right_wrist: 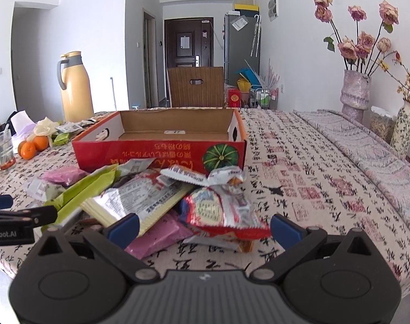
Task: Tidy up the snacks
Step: 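Grasp a white wrapped cake with the left tool while the right tool grasps a silver-red bag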
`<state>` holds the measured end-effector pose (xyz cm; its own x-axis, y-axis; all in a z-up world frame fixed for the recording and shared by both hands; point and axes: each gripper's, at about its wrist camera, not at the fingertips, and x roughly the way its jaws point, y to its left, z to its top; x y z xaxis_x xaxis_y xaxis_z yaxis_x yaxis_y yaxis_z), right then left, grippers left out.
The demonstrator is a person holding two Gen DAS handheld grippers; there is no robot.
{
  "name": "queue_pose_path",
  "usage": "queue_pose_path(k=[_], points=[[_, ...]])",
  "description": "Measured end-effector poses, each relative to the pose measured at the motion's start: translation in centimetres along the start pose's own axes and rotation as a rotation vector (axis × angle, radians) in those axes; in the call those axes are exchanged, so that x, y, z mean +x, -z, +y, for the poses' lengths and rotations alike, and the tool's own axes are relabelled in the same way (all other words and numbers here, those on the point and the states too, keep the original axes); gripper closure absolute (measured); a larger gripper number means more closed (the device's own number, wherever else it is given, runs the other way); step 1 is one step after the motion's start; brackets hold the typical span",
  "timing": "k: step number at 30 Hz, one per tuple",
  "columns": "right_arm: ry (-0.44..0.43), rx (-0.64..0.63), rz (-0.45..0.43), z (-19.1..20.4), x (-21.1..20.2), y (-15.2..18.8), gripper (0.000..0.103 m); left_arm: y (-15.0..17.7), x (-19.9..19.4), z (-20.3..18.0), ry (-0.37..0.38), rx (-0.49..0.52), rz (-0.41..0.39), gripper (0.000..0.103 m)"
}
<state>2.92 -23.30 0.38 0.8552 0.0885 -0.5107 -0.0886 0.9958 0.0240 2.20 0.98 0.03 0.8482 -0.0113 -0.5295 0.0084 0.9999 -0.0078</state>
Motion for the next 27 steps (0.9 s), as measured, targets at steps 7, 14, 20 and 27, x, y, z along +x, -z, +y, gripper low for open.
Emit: queue_pose_path(k=[7,14,20,27], points=[[0.036,-0.025,0.037,-0.9,2.8,-1.7,0.002,-0.7,1.1,0.6,-0.013,-0.010,0.004,0.000],[0.004,-0.043,0.143,-1.9,6.9,-3.0,0.007,-1.5,1.9,1.5,-0.030,-0.032,0.003,0.000],[-0.034,-0.012,0.238,-2.7,9.7,-2.3,0.014,-1.7,2.9,2.1,-0.036,-0.051,0.019,0.000],[-0.096,-0.060,0.261,-2.2,10.7,-2.3,0.029,-1.6,3.4,1.7,-0.024,-0.052,0.032,0.000]])
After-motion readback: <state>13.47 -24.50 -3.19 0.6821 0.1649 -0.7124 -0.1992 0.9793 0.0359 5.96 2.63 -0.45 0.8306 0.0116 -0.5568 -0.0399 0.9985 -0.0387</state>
